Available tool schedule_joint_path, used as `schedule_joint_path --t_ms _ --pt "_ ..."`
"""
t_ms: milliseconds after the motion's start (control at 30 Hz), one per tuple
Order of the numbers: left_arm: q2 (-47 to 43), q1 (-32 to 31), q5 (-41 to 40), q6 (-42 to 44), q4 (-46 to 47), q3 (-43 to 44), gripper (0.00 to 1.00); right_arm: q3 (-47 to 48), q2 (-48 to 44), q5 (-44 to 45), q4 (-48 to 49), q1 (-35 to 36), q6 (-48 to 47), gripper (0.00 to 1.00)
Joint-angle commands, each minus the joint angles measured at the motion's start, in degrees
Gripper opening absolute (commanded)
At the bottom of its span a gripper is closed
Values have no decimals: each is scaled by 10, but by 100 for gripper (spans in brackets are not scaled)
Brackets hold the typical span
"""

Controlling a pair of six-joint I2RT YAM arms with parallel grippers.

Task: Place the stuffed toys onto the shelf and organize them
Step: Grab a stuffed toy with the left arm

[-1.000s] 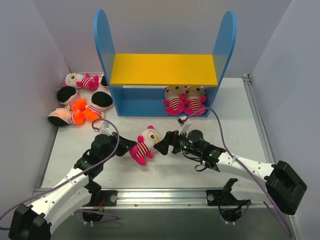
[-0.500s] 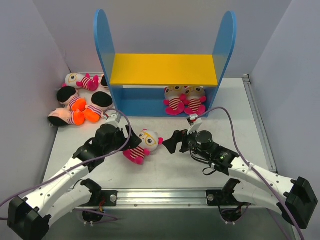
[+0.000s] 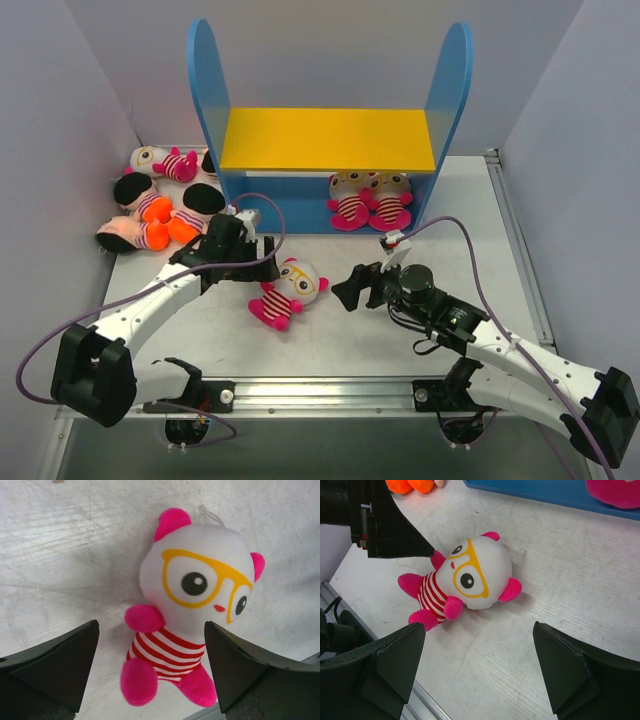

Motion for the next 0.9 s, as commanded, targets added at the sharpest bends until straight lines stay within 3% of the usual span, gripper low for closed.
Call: schedule_joint_path --t_ms 0,133,333,533,867 --pt "-11 60 69 44 -6 33 95 17 -27 12 -7 6 -13 93" --pt "1 97 160 62 3 32 95 11 -30 13 -2 6 -16 93" --pt "63 96 210 48 39 15 95 11 -17 6 11 6 -17 93" --pt "110 87 177 -20 54 -4 94 8 -15 7 20 6 -16 93" --pt "158 7 124 -92 134 -54 92 2 -3 2 29 7 -17 93"
